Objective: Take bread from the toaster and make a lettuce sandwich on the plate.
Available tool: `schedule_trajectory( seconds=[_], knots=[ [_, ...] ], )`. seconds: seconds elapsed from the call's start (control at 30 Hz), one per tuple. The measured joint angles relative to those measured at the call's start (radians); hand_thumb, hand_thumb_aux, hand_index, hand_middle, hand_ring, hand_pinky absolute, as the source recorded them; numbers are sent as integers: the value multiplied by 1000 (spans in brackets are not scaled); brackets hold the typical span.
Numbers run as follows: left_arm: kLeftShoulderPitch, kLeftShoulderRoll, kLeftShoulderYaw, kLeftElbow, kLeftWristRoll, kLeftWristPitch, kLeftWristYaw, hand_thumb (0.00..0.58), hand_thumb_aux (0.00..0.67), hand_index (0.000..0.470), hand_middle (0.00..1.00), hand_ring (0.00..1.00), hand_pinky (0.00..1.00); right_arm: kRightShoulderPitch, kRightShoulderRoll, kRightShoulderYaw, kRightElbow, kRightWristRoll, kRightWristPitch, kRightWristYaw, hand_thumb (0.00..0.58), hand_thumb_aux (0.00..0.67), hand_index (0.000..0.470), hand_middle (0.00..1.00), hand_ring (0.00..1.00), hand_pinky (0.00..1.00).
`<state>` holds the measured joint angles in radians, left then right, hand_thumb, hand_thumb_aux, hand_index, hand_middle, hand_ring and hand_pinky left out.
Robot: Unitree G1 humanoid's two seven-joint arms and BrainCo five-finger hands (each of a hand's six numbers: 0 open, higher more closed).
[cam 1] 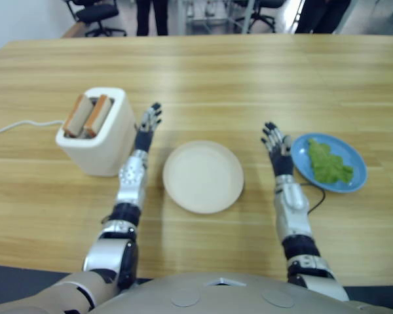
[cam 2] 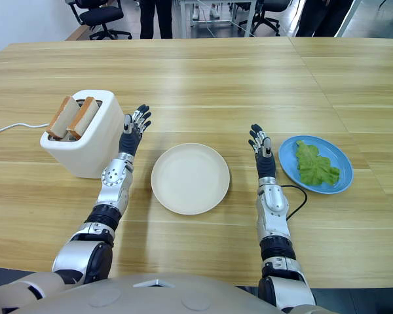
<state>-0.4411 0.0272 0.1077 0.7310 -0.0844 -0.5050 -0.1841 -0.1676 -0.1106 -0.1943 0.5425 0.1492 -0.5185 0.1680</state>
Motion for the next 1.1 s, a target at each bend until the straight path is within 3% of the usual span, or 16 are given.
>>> schedule_trajectory(
  seconds=[0.47, 0.53, 0.63, 0.73, 0.83, 0.97, 1.1],
  knots=[
    [6, -3, -2, -17, -7, 34, -6, 0, 0, 0, 0, 0, 0, -39, 6, -3, 42, -77, 48, -179, 0, 0, 0, 0, 0, 0],
    [66, -8, -19, -171, -33, 82, -20, 0, 0, 0, 0, 0, 0, -41, 6, -1, 48, -83, 47, -184, 0, 0, 0, 0, 0, 0],
    [149, 15, -58, -589, -49, 208, -32, 0, 0, 0, 0, 0, 0, -32, -4, 8, 49, -95, 7, -165, 0, 0, 0, 0, 0, 0],
    [145, 148, -22, -997, -85, 381, -34, 0, 0, 0, 0, 0, 0, -22, -17, 22, 46, -130, -65, -181, 0, 0, 0, 0, 0, 0],
    [155, 304, 74, -1193, -78, 502, -37, 0, 0, 0, 0, 0, 0, -16, -19, 19, 44, -137, -88, -208, 0, 0, 0, 0, 0, 0],
    [214, 507, 249, -1176, 38, 555, -25, 0, 0, 0, 0, 0, 0, -8, -15, 17, 37, -128, -89, -215, 0, 0, 0, 0, 0, 0],
    [294, 651, 275, -1011, 275, 557, 55, 0, 0, 0, 0, 0, 0, -7, -13, 22, 28, -116, -71, -195, 0, 0, 0, 0, 0, 0]
  ],
)
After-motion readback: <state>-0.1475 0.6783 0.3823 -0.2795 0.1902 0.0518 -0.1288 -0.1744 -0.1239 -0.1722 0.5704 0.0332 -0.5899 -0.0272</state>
